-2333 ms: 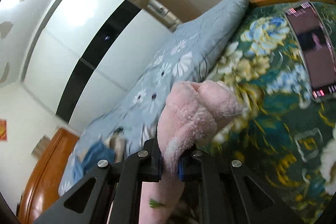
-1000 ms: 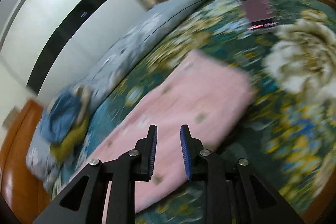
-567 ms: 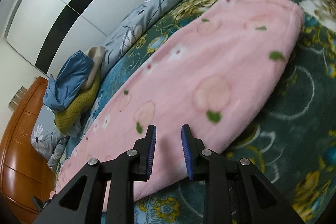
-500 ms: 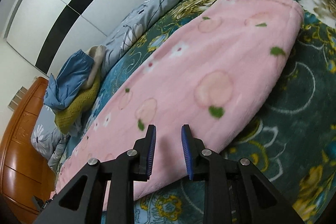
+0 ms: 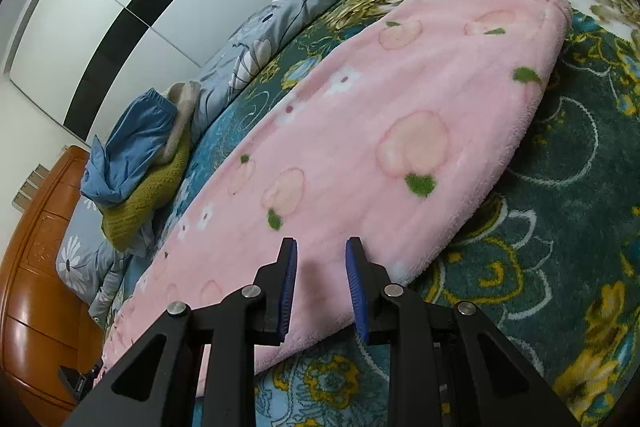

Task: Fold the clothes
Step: 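Pinch the pink fleece edge with the left gripper, then release the pink fleece with the left gripper while the right gripper pinches its edge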

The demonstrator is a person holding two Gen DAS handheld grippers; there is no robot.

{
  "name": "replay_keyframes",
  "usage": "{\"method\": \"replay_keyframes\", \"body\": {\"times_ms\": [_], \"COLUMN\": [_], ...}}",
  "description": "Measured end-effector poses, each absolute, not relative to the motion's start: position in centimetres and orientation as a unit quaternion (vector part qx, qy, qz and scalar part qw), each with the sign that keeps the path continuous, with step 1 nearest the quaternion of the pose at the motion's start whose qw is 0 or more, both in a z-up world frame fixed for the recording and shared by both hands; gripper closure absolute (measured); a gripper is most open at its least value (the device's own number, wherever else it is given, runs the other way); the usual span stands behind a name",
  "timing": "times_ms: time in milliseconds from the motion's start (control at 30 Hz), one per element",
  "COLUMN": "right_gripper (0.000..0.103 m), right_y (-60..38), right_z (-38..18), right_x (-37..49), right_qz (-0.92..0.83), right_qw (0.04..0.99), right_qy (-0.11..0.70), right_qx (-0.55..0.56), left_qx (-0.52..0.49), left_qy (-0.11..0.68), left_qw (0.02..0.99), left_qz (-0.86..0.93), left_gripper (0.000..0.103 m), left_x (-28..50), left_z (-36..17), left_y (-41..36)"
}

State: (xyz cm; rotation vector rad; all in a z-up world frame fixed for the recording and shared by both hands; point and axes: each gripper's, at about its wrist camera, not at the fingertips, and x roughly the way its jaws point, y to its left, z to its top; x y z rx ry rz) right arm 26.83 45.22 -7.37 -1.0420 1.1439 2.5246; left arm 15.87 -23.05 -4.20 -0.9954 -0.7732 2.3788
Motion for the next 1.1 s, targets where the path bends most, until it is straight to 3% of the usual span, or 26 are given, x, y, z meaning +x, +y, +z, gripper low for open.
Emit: {"method": "replay_keyframes", "body": {"times_ms": [33, 267, 567, 700, 833, 967, 1100], "right_gripper": [0.077, 0.077, 0.078, 0.077, 0.078, 0.077, 0.077], "right_y": [45.2, 45.4, 46.5, 46.9, 49.1, 52.7, 56.9], "right_z": [-7.4, -7.1, -7.8, -7.2, -6.8, -5.3, -2.9], "right_x": [26.9, 26.8, 27.0, 26.8, 26.9, 26.9, 26.3], "right_qz": [0.849, 0.849, 0.843, 0.848, 0.848, 0.855, 0.865], "right_qw": [0.090, 0.087, 0.070, 0.067, 0.076, 0.113, 0.161], "right_qy": [0.386, 0.381, 0.398, 0.386, 0.386, 0.363, 0.322], "right_qx": [-0.350, -0.355, -0.355, -0.356, -0.355, -0.352, -0.349], "left_qx": [-0.350, -0.251, -0.355, -0.374, -0.370, -0.328, -0.304], "left_qy": [-0.286, -0.304, -0.293, -0.279, -0.281, -0.308, -0.291], "left_qw": [0.225, 0.222, 0.124, 0.102, 0.046, -0.017, 0.007], "left_qz": [0.863, 0.892, 0.879, 0.878, 0.884, 0.893, 0.907], "left_gripper": [0.093, 0.094, 0.093, 0.085, 0.061, 0.056, 0.045], "left_x": [16.2, 19.1, 19.3, 19.2, 19.8, 20.4, 19.0], "left_z": [-4.1, -0.8, -6.4, -5.6, -4.4, -1.9, 0.0], "left_y": [-23.1, -25.8, -27.7, -27.3, -27.6, -28.1, -24.2]}}
